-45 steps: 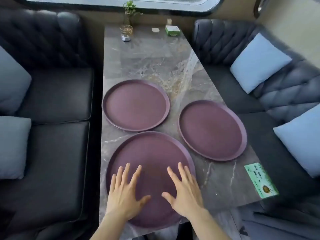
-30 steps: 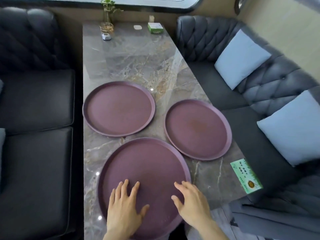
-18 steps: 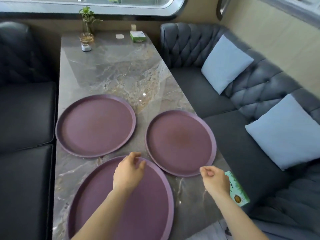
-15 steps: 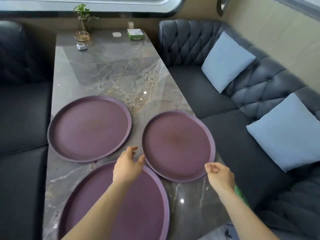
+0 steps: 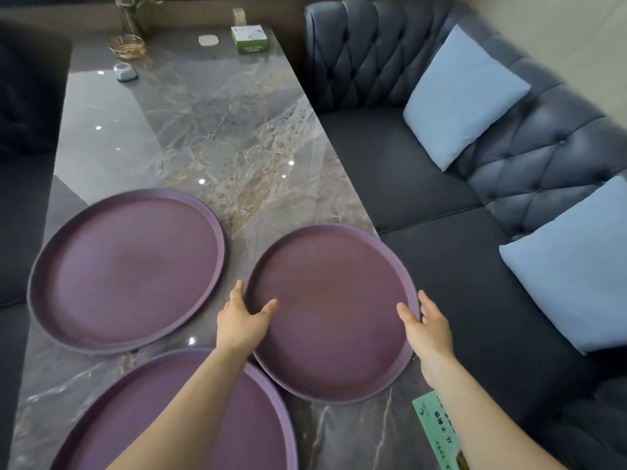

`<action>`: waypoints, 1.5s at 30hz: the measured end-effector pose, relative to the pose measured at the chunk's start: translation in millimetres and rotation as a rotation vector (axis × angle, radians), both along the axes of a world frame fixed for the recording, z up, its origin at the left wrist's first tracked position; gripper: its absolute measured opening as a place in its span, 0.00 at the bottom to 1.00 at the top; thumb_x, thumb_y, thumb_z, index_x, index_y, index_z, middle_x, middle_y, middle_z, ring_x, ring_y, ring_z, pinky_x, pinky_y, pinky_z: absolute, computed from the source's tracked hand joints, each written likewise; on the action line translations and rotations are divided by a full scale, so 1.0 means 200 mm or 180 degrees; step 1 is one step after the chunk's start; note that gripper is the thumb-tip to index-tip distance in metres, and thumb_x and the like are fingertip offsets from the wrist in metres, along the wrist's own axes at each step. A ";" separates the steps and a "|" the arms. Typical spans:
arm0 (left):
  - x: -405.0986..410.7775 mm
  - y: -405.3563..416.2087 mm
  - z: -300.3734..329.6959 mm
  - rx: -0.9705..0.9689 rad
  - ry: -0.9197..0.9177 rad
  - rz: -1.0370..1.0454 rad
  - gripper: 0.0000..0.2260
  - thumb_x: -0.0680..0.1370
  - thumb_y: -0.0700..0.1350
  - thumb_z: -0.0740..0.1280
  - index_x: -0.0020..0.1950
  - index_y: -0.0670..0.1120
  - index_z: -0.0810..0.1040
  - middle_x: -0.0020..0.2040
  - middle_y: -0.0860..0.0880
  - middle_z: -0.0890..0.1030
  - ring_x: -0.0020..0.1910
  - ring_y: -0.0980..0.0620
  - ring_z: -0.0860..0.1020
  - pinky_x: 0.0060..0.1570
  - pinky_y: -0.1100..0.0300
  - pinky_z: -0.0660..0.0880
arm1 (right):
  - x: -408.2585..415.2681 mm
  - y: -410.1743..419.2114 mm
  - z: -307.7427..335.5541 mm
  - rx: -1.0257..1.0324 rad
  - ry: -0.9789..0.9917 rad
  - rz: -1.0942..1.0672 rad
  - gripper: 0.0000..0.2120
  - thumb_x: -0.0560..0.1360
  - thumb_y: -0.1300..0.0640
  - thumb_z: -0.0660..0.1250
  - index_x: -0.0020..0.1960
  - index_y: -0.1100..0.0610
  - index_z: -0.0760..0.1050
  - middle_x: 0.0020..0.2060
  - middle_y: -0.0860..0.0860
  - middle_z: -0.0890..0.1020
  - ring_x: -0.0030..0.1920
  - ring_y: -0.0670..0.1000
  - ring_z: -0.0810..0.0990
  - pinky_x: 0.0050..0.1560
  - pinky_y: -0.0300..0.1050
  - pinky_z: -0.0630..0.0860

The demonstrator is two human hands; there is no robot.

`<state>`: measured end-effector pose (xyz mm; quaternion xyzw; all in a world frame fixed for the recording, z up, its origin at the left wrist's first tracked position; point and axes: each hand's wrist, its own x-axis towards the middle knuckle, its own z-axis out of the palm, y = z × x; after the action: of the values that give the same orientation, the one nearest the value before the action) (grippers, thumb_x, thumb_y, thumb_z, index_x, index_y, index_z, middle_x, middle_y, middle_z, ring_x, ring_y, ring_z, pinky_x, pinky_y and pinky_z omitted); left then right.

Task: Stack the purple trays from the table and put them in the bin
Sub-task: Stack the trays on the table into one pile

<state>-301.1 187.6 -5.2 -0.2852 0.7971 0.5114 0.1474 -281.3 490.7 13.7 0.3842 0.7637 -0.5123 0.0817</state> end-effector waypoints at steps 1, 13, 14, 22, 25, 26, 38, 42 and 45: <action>0.00 0.00 0.00 0.0072 -0.0007 0.0100 0.40 0.73 0.55 0.72 0.80 0.55 0.55 0.77 0.48 0.67 0.75 0.47 0.66 0.71 0.46 0.66 | -0.01 0.00 -0.01 -0.0076 0.0064 -0.0079 0.30 0.76 0.50 0.68 0.75 0.43 0.61 0.76 0.49 0.65 0.74 0.53 0.66 0.71 0.57 0.66; 0.27 -0.24 0.21 -0.0404 0.0462 0.0542 0.19 0.72 0.42 0.72 0.62 0.53 0.81 0.47 0.57 0.83 0.47 0.55 0.81 0.52 0.58 0.74 | 0.19 -0.18 0.12 0.0601 0.0233 -0.1100 0.18 0.76 0.58 0.68 0.65 0.59 0.76 0.60 0.56 0.82 0.59 0.58 0.80 0.63 0.53 0.73; 0.33 -0.29 0.24 -0.0445 0.0454 0.0616 0.17 0.72 0.42 0.72 0.60 0.53 0.83 0.46 0.57 0.84 0.46 0.55 0.81 0.51 0.58 0.75 | 0.23 -0.22 0.13 0.0666 0.0237 -0.1036 0.16 0.75 0.58 0.69 0.62 0.59 0.79 0.56 0.55 0.84 0.56 0.58 0.81 0.62 0.53 0.75; 0.89 -0.82 0.26 -0.1038 0.0233 0.0886 0.15 0.73 0.43 0.72 0.59 0.53 0.83 0.43 0.56 0.84 0.47 0.50 0.82 0.50 0.53 0.76 | 0.65 -0.70 0.08 0.0916 -0.0010 -0.0101 0.07 0.70 0.62 0.73 0.46 0.54 0.83 0.37 0.50 0.85 0.41 0.54 0.83 0.51 0.51 0.79; 1.08 -0.97 0.24 -0.1271 0.0139 0.0871 0.16 0.72 0.44 0.72 0.60 0.53 0.82 0.46 0.54 0.86 0.48 0.48 0.82 0.49 0.54 0.76 | 0.81 -0.86 0.04 0.0851 -0.0132 0.0180 0.09 0.69 0.64 0.71 0.41 0.50 0.80 0.38 0.50 0.85 0.43 0.57 0.84 0.51 0.55 0.80; 1.13 -1.00 0.24 -0.1342 0.0120 0.0828 0.17 0.72 0.44 0.73 0.60 0.53 0.82 0.49 0.53 0.86 0.50 0.47 0.82 0.49 0.53 0.76 | 0.86 -0.90 0.03 0.0902 -0.0169 0.0240 0.09 0.69 0.64 0.71 0.41 0.50 0.80 0.37 0.50 0.85 0.43 0.57 0.84 0.50 0.53 0.80; 1.36 -1.07 0.15 -0.1504 -0.0050 0.0240 0.24 0.73 0.46 0.72 0.68 0.53 0.72 0.58 0.50 0.82 0.55 0.44 0.80 0.49 0.50 0.76 | 1.06 -1.07 -0.01 0.1519 -0.0306 0.0485 0.12 0.69 0.66 0.70 0.43 0.50 0.84 0.36 0.49 0.84 0.40 0.56 0.79 0.41 0.44 0.74; 1.37 -1.07 0.12 -0.1577 -0.0037 0.0163 0.24 0.73 0.44 0.72 0.68 0.53 0.73 0.59 0.50 0.81 0.55 0.45 0.80 0.48 0.51 0.75 | 1.07 -1.06 -0.01 0.1609 -0.0310 0.0572 0.13 0.70 0.67 0.70 0.48 0.52 0.85 0.37 0.50 0.83 0.40 0.55 0.78 0.41 0.43 0.72; 1.37 -1.08 0.11 -0.1597 -0.0013 0.0168 0.24 0.72 0.40 0.70 0.67 0.54 0.74 0.58 0.52 0.81 0.53 0.46 0.80 0.46 0.52 0.74 | 1.07 -1.06 -0.01 0.1748 -0.0299 0.0713 0.16 0.71 0.66 0.71 0.56 0.53 0.83 0.45 0.52 0.85 0.47 0.57 0.80 0.45 0.44 0.74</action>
<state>-26.3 -28.5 16.9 -0.3346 0.8911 0.3006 0.0603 -67.7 278.0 11.3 0.3285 0.9068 -0.2560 0.0659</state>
